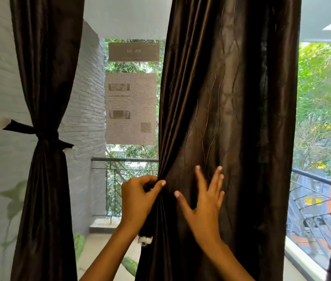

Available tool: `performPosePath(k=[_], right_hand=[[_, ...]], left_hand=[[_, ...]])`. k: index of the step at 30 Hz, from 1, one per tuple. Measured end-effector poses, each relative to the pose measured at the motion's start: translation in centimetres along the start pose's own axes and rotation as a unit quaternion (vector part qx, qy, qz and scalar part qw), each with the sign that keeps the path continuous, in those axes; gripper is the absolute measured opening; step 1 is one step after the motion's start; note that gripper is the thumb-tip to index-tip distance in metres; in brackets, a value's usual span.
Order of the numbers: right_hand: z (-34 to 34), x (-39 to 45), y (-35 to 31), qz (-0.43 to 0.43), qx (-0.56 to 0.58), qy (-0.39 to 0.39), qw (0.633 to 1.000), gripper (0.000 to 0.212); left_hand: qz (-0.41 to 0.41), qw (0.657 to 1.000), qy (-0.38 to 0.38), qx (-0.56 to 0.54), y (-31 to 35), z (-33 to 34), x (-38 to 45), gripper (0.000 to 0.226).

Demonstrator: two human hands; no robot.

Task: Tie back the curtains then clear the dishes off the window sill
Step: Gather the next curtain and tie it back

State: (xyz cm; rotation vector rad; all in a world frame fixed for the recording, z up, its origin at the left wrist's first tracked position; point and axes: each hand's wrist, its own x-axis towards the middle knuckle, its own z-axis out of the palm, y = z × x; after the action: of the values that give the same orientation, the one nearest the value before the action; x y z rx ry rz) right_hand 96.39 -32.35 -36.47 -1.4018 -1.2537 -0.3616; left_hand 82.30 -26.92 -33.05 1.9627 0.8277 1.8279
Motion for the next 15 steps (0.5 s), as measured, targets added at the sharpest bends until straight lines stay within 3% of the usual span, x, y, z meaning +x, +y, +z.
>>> performPosePath(k=[2, 4, 6, 8, 11, 15], right_hand=[[-0.5, 1.7, 0.3, 0.126, 0.128, -0.022, 0.984, 0.117], [-0.5, 2.9, 0.5, 0.159, 0.222, -0.065, 0.960, 0.124], [-0.1, 2.9, 0.8, 0.119, 0.242, -0.070, 0.960, 0.104], [0.6, 2.0, 1.1, 0.029, 0.164, -0.040, 0.985, 0.071], [1.1, 0.0, 0.9, -0.048, 0.072, -0.020, 0.996, 0.070], [1.5, -0.6, 0.2, -0.045, 0.100, 0.045, 0.993, 0.053]], left_hand=[[0.001, 1.000, -0.009, 0.001, -0.2, -0.1, 0.1, 0.014], [0.005, 1.000, -0.013, 0.000, -0.2, -0.1, 0.2, 0.014], [0.012, 1.000, -0.006, 0.006, -0.2, -0.2, 0.2, 0.012], [0.031, 0.999, 0.003, 0.021, -0.2, -0.2, 0.0, 0.010], [0.047, 0.998, 0.017, 0.027, -0.2, 0.0, -0.2, 0.010], [0.054, 0.998, 0.023, 0.032, 0.0, -0.1, -0.5, 0.011]])
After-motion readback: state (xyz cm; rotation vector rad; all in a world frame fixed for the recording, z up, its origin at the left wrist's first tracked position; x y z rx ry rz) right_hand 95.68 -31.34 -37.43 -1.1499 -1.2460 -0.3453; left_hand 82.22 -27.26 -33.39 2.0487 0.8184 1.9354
